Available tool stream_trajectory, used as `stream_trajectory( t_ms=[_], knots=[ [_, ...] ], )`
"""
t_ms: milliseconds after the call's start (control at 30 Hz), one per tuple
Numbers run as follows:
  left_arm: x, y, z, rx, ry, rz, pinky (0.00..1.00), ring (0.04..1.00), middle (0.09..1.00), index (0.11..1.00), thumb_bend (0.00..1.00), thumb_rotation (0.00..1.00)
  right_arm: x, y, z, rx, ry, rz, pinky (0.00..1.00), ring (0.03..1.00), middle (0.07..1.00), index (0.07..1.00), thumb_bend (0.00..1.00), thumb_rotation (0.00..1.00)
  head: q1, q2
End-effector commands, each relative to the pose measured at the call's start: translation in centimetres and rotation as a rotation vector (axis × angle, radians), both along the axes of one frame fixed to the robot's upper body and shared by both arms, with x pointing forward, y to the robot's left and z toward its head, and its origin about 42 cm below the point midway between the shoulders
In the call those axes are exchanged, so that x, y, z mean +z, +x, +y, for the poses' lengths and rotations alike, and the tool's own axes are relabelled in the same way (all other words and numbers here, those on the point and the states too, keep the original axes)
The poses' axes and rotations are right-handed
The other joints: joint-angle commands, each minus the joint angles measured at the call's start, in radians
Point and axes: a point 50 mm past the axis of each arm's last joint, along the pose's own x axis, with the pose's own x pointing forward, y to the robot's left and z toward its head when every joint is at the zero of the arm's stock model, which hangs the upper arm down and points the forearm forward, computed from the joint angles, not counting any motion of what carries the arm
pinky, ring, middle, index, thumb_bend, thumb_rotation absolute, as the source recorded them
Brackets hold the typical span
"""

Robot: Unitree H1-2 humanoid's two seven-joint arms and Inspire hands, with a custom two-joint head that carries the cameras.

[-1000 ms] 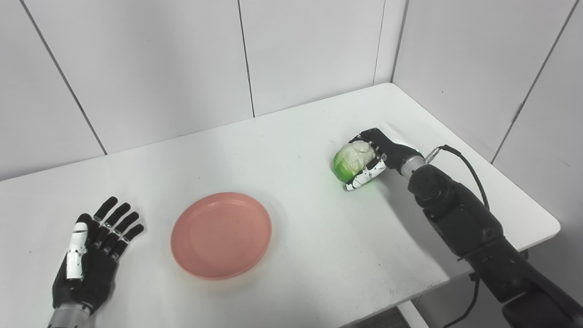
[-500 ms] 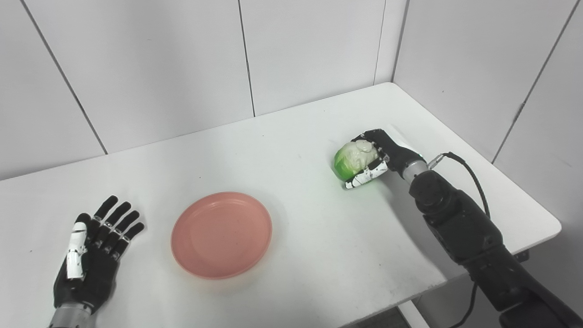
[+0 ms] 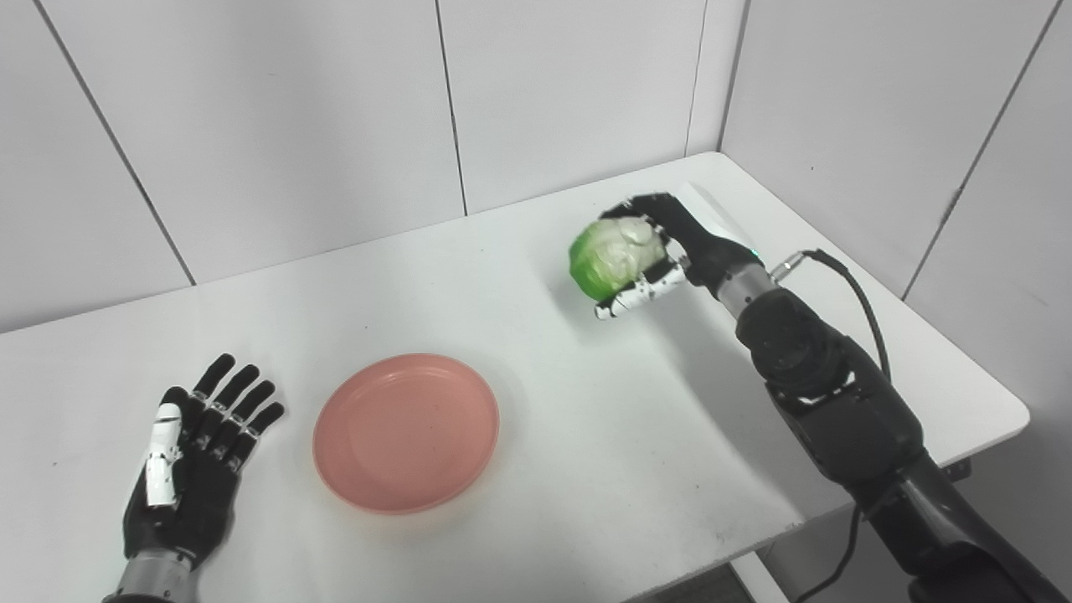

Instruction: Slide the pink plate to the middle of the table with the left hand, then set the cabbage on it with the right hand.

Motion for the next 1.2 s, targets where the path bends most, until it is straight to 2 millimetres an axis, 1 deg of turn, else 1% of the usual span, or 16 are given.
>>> stream_trajectory(
  t_ms=[0, 33, 67, 100, 133, 167, 200, 233, 267, 333, 367, 433, 500, 567, 733, 1167],
  knots=[
    [-0.1, -0.2, -1.0, 0.013, 0.012, 0.011, 0.83, 0.848, 0.857, 0.849, 0.44, 0.89, 3.0, 0.5, 2.1, 0.072, 0.006, -0.086, 0.35, 0.403, 0.444, 0.522, 0.53, 0.00, 0.051, 0.006],
    [0.0, -0.2, -1.4, 0.015, 0.011, 0.012, 0.84, 0.854, 0.863, 0.854, 0.43, 0.91, 3.1, 0.6, 2.2, 0.086, 0.009, -0.089, 0.35, 0.404, 0.443, 0.522, 0.53, 0.00, 0.073, 0.008],
    [0.1, -0.3, -2.1, 0.018, 0.006, 0.016, 0.84, 0.857, 0.865, 0.856, 0.43, 0.92, 3.3, 0.6, 2.6, 0.109, 0.010, -0.094, 0.35, 0.404, 0.442, 0.521, 0.53, 0.00, 0.123, 0.013],
    [0.3, -0.4, -2.8, 0.022, 0.000, 0.021, 0.86, 0.865, 0.871, 0.860, 0.42, 0.94, 3.4, 0.7, 3.3, 0.134, 0.014, -0.098, 0.35, 0.408, 0.442, 0.524, 0.53, 0.00, 0.123, 0.013],
    [0.5, -0.5, -3.5, 0.027, 0.001, 0.025, 0.87, 0.873, 0.878, 0.868, 0.41, 0.97, 3.6, 0.8, 4.0, 0.159, 0.020, -0.101, 0.35, 0.408, 0.443, 0.526, 0.52, 0.00, 0.163, 0.017],
    [0.7, -0.7, -4.1, 0.035, 0.007, 0.031, 0.89, 0.886, 0.890, 0.881, 0.38, 0.99, 3.8, 0.9, 4.9, 0.188, 0.028, -0.103, 0.34, 0.408, 0.444, 0.527, 0.52, 0.00, 0.171, 0.018],
    [0.9, -0.9, -4.7, 0.042, 0.013, 0.037, 0.89, 0.886, 0.890, 0.881, 0.38, 0.99, 4.0, 1.1, 5.8, 0.219, 0.038, -0.100, 0.34, 0.408, 0.444, 0.527, 0.52, 0.00, 0.203, 0.020],
    [1.0, -1.0, -5.1, 0.046, 0.017, 0.042, 0.89, 0.889, 0.893, 0.885, 0.37, 1.00, 4.1, 1.2, 6.4, 0.238, 0.045, -0.098, 0.35, 0.412, 0.444, 0.526, 0.52, 0.00, 0.203, 0.020],
    [1.1, -1.0, -5.7, 0.048, 0.019, 0.047, 0.90, 0.891, 0.894, 0.886, 0.37, 1.00, 4.1, 1.3, 7.1, 0.259, 0.048, -0.095, 0.35, 0.414, 0.445, 0.526, 0.52, 0.00, 0.238, 0.025],
    [1.2, -1.1, -6.5, 0.053, 0.022, 0.055, 0.91, 0.900, 0.901, 0.894, 0.35, 1.00, 4.0, 1.7, 8.3, 0.288, 0.046, -0.089, 0.36, 0.417, 0.450, 0.521, 0.53, 0.00, 0.262, 0.028],
    [1.2, -1.0, -6.9, 0.055, 0.022, 0.057, 0.91, 0.900, 0.901, 0.894, 0.35, 1.00, 3.8, 1.9, 9.5, 0.313, 0.040, -0.084, 0.36, 0.415, 0.449, 0.521, 0.53, 0.00, 0.277, 0.031],
    [1.2, -0.9, -7.4, 0.054, 0.026, 0.056, 0.91, 0.900, 0.902, 0.893, 0.35, 1.00, 3.5, 2.1, 11.0, 0.352, 0.040, -0.074, 0.36, 0.410, 0.446, 0.521, 0.53, 0.00, 0.307, 0.037],
    [1.2, -0.8, -7.9, 0.050, 0.034, 0.050, 0.91, 0.902, 0.904, 0.899, 0.36, 1.00, 3.3, 2.2, 11.9, 0.376, 0.047, -0.062, 0.32, 0.393, 0.441, 0.526, 0.52, 0.00, 0.332, 0.043],
    [1.2, -0.7, -8.3, 0.048, 0.038, 0.050, 0.91, 0.902, 0.901, 0.900, 0.36, 1.00, 3.0, 2.3, 12.8, 0.396, 0.046, -0.048, 0.30, 0.379, 0.440, 0.528, 0.52, 0.00, 0.348, 0.045],
    [1.1, -0.6, -9.4, 0.048, 0.024, 0.054, 0.92, 0.899, 0.903, 0.895, 0.35, 1.00, 1.7, 2.4, 14.9, 0.434, 0.009, -0.031, 0.33, 0.402, 0.450, 0.519, 0.53, 0.00, 0.361, 0.053],
    [1.6, -0.5, -10.2, 0.046, 0.032, 0.046, 0.91, 0.895, 0.892, 0.879, 0.37, 1.00, -1.4, 2.4, 17.3, 0.545, -0.020, 0.010, 0.33, 0.380, 0.432, 0.524, 0.52, 0.00, 0.362, 0.080]
  ],
)
